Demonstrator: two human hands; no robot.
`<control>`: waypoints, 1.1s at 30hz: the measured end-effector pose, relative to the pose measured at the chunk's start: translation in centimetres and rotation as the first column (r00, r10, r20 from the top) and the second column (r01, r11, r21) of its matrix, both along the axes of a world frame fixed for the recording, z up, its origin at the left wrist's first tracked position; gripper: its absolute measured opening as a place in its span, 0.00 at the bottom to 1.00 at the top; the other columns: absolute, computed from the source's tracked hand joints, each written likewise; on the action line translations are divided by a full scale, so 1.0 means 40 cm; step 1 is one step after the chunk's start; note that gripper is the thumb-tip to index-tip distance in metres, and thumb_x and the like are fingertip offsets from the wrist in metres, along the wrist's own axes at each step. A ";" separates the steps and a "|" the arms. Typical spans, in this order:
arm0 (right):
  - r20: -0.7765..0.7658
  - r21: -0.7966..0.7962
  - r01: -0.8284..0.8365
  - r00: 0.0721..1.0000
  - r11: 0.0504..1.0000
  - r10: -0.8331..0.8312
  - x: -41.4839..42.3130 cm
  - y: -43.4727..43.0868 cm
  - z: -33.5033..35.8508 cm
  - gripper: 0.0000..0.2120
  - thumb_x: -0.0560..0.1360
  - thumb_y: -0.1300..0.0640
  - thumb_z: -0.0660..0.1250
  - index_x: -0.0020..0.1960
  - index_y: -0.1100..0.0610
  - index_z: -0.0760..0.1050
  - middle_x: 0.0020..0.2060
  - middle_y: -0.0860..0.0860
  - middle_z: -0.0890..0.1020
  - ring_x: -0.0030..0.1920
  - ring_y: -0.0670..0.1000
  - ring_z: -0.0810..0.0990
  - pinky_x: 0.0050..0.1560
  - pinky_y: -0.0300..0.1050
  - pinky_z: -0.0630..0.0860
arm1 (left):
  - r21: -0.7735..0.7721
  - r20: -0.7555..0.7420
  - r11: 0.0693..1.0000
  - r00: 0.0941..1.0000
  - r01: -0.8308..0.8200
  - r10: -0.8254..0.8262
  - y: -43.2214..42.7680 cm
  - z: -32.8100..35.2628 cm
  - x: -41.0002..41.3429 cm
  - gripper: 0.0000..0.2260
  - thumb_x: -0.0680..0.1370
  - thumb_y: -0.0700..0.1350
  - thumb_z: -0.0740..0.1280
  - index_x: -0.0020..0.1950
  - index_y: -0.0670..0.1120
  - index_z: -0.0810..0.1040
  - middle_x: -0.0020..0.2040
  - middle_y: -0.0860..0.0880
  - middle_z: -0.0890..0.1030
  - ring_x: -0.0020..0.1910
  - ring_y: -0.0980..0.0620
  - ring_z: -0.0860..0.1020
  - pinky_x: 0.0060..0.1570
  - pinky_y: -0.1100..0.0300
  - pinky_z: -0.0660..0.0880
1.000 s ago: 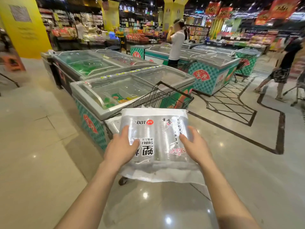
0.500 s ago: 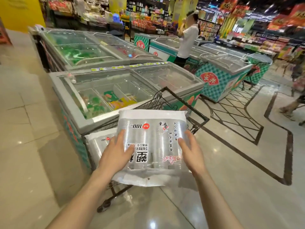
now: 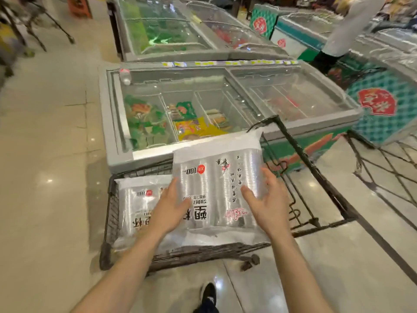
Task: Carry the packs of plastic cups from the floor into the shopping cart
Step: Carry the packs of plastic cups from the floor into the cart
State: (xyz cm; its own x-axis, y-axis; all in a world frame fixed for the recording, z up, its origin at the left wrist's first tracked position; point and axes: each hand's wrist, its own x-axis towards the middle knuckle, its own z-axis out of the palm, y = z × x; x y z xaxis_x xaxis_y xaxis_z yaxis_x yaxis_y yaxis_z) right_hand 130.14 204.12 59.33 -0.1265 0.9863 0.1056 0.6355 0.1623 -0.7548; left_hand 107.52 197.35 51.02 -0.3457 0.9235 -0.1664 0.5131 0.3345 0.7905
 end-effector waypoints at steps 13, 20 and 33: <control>0.296 -0.012 -0.198 0.936 0.980 0.193 -0.084 0.349 -0.205 0.32 0.74 0.47 0.70 0.75 0.50 0.62 0.66 0.52 0.64 0.60 0.50 0.69 0.60 0.40 0.65 | -0.412 -0.169 0.906 0.985 -0.100 0.032 0.238 -0.334 -0.056 0.31 0.78 0.57 0.61 0.78 0.50 0.57 0.78 0.45 0.59 0.75 0.44 0.60 0.71 0.46 0.64; 0.378 -0.073 -0.152 0.910 0.986 0.168 -0.198 0.371 -0.422 0.30 0.75 0.47 0.69 0.73 0.46 0.62 0.65 0.54 0.65 0.60 0.55 0.73 0.53 0.48 0.76 | -0.603 -0.291 0.783 0.956 -0.151 -0.040 0.231 -0.479 -0.124 0.33 0.77 0.58 0.61 0.79 0.52 0.54 0.80 0.45 0.53 0.77 0.40 0.55 0.71 0.42 0.62; 0.353 -0.306 -0.163 0.895 0.938 0.271 -0.342 0.373 -0.726 0.33 0.78 0.49 0.64 0.77 0.44 0.50 0.74 0.56 0.55 0.73 0.57 0.60 0.71 0.58 0.63 | -0.521 -0.276 0.824 0.957 -0.224 0.086 0.210 -0.567 -0.124 0.33 0.77 0.54 0.64 0.79 0.51 0.56 0.79 0.45 0.51 0.77 0.40 0.48 0.73 0.44 0.58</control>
State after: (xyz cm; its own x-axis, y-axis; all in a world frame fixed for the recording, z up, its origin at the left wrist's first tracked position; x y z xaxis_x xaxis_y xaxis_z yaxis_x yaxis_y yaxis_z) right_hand 116.45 219.06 30.29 -0.3178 0.9137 -0.2534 0.8554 0.1610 -0.4923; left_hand 102.55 205.74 28.33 -0.5683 0.6376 -0.5201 0.5608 0.7627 0.3223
